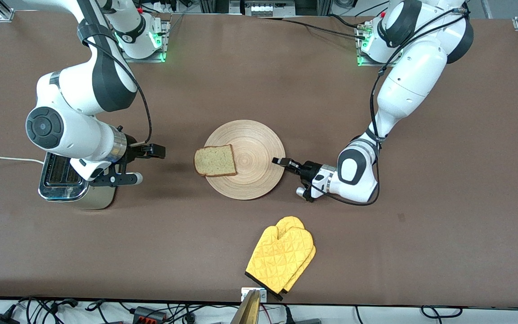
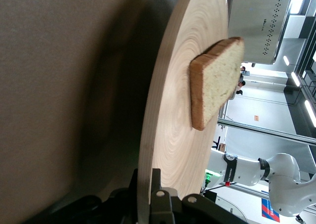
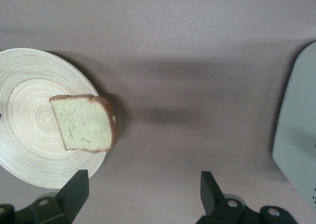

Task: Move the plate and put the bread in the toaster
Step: 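Slide the wooden plate toward the toaster with the left gripper, then grasp the bread slice with the right gripper while the left gripper withdraws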

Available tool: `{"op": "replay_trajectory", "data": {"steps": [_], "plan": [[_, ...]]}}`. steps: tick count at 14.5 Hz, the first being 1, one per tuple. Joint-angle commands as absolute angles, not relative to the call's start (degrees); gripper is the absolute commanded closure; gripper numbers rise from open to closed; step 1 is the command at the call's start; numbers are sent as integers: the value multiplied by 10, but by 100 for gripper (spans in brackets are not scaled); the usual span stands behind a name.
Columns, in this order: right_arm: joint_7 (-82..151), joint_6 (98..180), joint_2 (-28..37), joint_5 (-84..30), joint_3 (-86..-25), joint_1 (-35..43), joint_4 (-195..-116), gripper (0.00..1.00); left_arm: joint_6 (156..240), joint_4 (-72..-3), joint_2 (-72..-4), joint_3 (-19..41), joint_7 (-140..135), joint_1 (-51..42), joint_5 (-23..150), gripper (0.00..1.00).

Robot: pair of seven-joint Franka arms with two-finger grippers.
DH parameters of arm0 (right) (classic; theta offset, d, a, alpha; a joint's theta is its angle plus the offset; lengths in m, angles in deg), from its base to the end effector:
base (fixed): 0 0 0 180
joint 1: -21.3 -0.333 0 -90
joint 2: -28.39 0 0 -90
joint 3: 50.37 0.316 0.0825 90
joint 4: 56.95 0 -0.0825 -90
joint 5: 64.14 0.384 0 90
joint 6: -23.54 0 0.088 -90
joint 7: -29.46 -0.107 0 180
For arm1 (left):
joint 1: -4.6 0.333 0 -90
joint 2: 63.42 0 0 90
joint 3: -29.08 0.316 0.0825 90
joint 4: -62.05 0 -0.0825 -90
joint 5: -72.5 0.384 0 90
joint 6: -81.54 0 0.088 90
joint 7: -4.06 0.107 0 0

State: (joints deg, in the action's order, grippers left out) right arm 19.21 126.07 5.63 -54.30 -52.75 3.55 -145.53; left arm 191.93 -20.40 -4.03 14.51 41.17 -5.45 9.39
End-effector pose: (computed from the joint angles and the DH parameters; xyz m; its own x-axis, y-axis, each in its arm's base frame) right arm 0.6287 0.1915 0.4115 0.9827 0.0507 -0.1782 0.0306 -0.9931 -0.1134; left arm 0.6023 -0.3147 0.0877 0.9220 -0.3551 -0.1541 0.0098 -0.3766 0.9263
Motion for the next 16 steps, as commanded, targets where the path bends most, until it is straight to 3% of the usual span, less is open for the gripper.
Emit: {"op": "replay_trajectory", "data": {"steps": [1, 7, 12, 16], "plan": [[183, 1260, 50, -526, -527, 35, -1459, 0, 1918, -191, -33, 148, 404, -59, 84, 80], [183, 1266, 16, -458, -527, 39, -1458, 0, 1913, -189, -41, 180, 358, -53, 89, 58], [184, 1304, -25, -416, -527, 34, -1457, 0, 1906, -157, -68, 196, 357, -5, 159, 56], [193, 1347, -58, -360, -526, 21, -1457, 0, 1804, -99, -81, 198, 353, 51, 202, 54]]}}
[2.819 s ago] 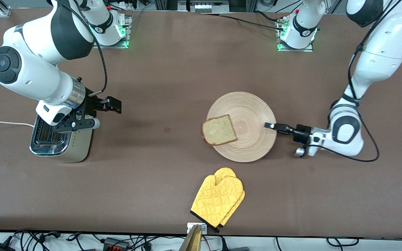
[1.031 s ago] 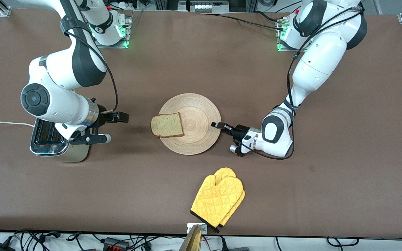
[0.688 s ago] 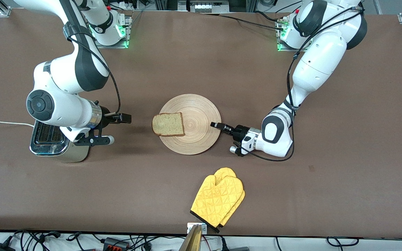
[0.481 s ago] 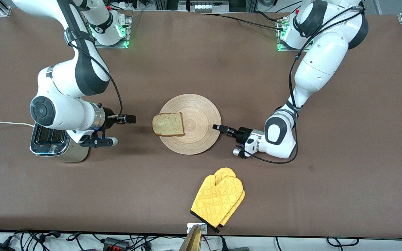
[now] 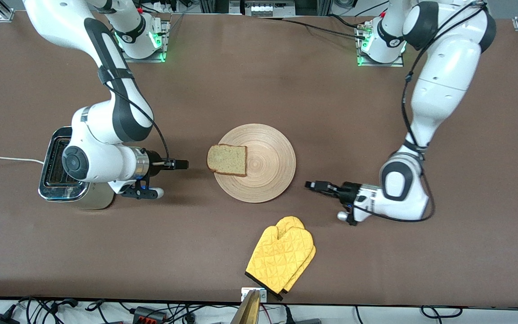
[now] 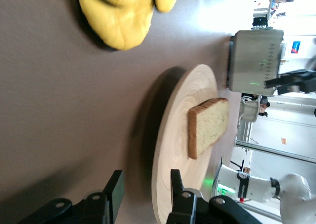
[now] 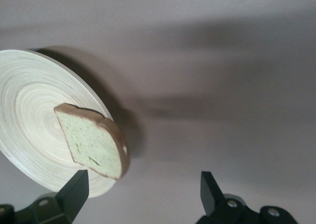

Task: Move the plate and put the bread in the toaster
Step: 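Grasp the bread slice with the right gripper while the left gripper withdraws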

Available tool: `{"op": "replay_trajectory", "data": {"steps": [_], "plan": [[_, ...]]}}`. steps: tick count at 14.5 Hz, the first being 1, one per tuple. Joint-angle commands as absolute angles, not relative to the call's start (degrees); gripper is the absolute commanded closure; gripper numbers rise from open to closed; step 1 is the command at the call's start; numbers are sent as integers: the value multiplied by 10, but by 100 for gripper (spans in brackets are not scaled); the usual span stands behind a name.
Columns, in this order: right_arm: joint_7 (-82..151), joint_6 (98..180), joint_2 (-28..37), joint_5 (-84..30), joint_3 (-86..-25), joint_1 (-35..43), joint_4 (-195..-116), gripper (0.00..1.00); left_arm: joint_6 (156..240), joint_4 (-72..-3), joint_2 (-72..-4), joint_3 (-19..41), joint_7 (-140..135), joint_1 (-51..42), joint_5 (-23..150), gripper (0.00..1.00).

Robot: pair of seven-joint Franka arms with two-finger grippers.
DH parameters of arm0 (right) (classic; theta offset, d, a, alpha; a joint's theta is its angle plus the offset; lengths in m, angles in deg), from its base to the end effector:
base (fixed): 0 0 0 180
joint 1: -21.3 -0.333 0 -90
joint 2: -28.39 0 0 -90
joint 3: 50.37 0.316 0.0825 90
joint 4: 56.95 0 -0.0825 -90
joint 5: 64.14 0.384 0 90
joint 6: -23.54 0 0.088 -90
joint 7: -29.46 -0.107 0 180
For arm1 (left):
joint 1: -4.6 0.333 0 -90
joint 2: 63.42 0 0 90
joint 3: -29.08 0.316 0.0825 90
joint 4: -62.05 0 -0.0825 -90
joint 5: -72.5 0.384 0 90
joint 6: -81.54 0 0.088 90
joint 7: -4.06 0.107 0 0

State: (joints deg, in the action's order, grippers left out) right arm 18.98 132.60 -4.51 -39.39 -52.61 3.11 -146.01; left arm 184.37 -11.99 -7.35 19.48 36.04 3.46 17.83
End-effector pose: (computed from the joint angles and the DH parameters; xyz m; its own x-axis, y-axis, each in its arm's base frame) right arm 0.6403 0.2182 0.3015 0.9523 -0.0403 -0.3024 -0.1309 -0.9493 -0.2857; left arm 0.6933 -0.1734 0.1645 0.9565 -0.2774 -0.0904 -0.0516 -0.4659 0.8833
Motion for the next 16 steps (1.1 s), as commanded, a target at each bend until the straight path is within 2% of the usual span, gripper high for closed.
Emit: {"op": "replay_trajectory", "data": {"steps": [1, 5, 11, 16], "plan": [[193, 1355, -62, -342, -526, 14, -1457, 0, 1794, -99, -81, 198, 354, 63, 209, 54], [192, 1377, -78, -334, -526, -4, -1457, 1, 1734, -70, -90, 198, 353, 93, 265, 53], [191, 1381, -109, -334, -526, -16, -1458, 12, 1665, -3, -115, 199, 321, 137, 380, 47], [193, 1381, -121, -316, -526, -23, -1458, 20, 1593, -3, -193, 198, 222, 155, 500, 46]]}}
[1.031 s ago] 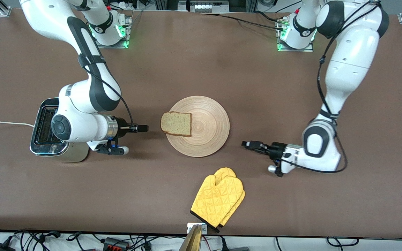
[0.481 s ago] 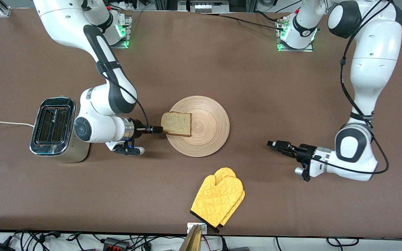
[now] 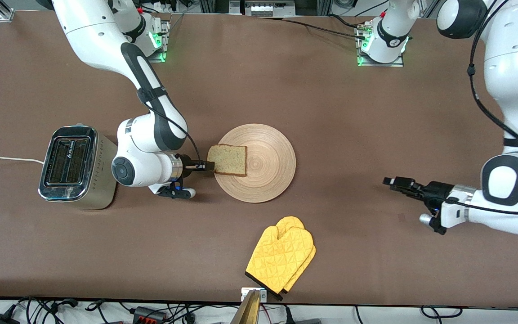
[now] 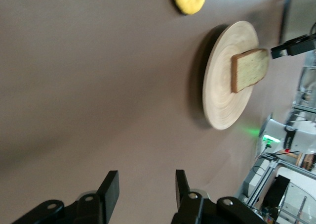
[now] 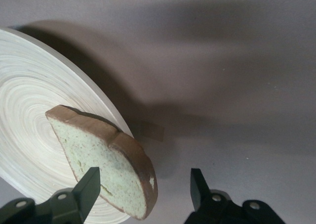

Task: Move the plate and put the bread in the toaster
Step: 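Grasp the bread slice with the right gripper while the left gripper withdraws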

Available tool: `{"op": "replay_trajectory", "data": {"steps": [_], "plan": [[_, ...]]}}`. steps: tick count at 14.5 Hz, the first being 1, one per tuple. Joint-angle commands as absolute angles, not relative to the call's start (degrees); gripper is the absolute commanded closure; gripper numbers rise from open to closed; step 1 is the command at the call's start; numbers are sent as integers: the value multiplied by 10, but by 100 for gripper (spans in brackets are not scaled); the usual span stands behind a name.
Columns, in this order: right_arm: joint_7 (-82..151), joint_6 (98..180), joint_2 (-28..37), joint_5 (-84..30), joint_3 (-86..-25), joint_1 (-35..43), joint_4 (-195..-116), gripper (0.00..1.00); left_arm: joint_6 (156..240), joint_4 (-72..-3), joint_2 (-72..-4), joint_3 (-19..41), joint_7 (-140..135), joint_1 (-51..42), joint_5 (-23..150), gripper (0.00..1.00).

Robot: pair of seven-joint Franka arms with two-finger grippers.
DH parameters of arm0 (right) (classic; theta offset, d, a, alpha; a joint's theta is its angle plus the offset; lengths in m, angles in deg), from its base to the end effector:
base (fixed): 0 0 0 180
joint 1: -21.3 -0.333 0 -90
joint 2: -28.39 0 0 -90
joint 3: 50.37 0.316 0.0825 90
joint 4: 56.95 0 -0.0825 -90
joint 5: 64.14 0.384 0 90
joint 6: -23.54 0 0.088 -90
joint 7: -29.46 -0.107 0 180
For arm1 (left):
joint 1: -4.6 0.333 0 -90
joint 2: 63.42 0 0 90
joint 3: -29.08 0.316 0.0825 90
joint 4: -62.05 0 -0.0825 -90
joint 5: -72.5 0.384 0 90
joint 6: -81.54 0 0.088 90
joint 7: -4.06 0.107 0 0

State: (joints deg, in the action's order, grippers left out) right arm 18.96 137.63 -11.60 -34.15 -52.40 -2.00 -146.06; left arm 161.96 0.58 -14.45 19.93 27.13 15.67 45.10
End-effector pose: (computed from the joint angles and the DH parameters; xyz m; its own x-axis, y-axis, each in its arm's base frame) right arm 0.6200 0.2779 0.2237 0.9332 -0.0226 -0.3585 -0.1411 -0.9409 -0.3080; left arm 0.7112 0.0038 0.3087 0.9033 -0.3699 -0.2176 -0.1345 -0.7256 0.6748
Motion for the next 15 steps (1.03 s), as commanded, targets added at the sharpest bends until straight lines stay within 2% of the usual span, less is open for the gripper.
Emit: {"op": "replay_trajectory", "data": {"steps": [1, 4, 6, 7, 8, 11, 15], "plan": [[195, 1381, -124, -297, -526, -23, -1459, 21, 1588, -4, -217, 196, 196, 154, 529, 46], [196, 1381, -128, -293, -526, -25, -1458, 22, 1586, -6, -259, 192, 169, 148, 604, 30], [196, 1381, -132, -293, -526, -26, -1458, 25, 1580, -11, -279, 190, 146, 147, 634, 7], [196, 1381, -134, -292, -525, -27, -1459, 27, 1560, -11, -290, 190, 129, 148, 649, 6], [196, 1380, -134, -292, -525, -29, -1458, 28, 1544, -11, -308, 190, 102, 147, 665, 0], [195, 1376, -135, -292, -525, -30, -1459, 34, 1490, -10, -334, 189, 52, 148, 686, 0], [195, 1375, -135, -292, -525, -34, -1460, 60, 1486, -13, -345, 184, 46, 144, 716, 0]]}}
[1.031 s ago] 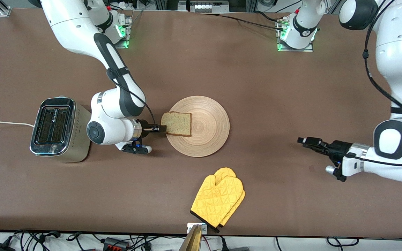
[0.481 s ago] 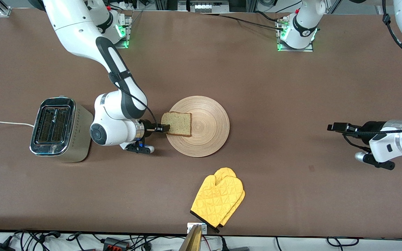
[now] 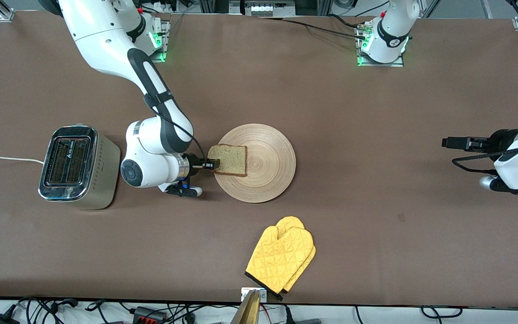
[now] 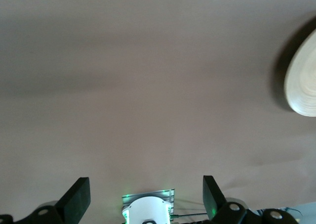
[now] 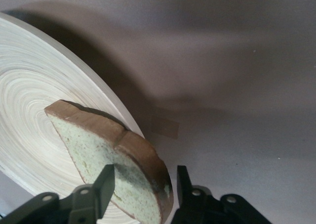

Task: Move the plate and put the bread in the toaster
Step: 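Grasp the bread slice with the right gripper while the left gripper withdraws, then lift the bread with the right gripper and carry it over the toaster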

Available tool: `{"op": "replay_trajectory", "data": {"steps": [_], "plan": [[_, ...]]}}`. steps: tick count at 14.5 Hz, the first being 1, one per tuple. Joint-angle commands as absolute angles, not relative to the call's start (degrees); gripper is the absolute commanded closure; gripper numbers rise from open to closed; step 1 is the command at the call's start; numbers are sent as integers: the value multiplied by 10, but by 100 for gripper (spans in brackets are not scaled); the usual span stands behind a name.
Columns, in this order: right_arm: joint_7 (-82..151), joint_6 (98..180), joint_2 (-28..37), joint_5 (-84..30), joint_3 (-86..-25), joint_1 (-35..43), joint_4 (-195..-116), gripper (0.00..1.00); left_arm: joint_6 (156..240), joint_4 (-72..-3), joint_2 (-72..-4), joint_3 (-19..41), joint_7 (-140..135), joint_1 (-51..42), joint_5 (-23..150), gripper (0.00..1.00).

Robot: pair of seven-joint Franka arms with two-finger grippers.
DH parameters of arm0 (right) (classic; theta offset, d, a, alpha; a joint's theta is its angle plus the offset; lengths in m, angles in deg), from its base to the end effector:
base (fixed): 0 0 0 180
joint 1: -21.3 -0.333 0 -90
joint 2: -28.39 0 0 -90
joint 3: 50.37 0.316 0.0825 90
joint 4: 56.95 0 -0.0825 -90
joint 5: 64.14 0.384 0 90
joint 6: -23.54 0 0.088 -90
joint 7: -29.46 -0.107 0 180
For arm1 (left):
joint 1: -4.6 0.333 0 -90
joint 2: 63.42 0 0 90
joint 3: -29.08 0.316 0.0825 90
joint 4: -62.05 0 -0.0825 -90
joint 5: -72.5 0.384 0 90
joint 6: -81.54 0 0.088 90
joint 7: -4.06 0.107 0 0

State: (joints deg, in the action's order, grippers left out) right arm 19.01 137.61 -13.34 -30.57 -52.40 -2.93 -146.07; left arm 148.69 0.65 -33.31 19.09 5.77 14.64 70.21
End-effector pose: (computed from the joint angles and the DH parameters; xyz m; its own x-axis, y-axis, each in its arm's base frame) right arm 0.6120 0.2900 0.2045 0.9154 -0.0314 -0.4012 -0.1770 -0.9268 -0.3313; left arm 0.6504 0.0256 0.5078 0.9150 -0.0584 -0.3993 -0.0027 -0.9903 0.1387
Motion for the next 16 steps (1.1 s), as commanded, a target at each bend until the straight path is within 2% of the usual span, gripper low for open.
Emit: {"op": "replay_trajectory", "data": {"steps": [1, 3, 4, 5, 8, 10, 13, 16], "plan": [[195, 1375, -134, -292, -526, -34, -1459, 70, 1486, -15, -345, 174, 44, 136, 721, 0], [196, 1375, -131, -292, -526, -34, -1454, 91, 1483, -11, -352, 171, 21, 103, 762, 0], [197, 1375, -131, -293, -526, -33, -1454, 98, 1484, -11, -357, 171, 10, 87, 795, 0], [200, 1375, -129, -293, -526, -33, -1453, 100, 1484, -8, -358, 171, 12, 73, 825, 0], [204, 1375, -107, -301, -527, -36, -1445, 100, 1512, 3, -359, 170, 5, 68, 844, 0], [203, 1356, -81, -320, -531, -36, -1440, 100, 1528, -5, -390, 170, 5, 68, 843, 0], [206, 1281, -37, -401, -541, -18, -1419, 100, 1552, -70, -445, 166, -8, 75, 839, 0], [204, 1166, -22, -455, -575, -1, -1364, 100, 1630, -168, -508, 167, -13, 100, 783, 0]]}}
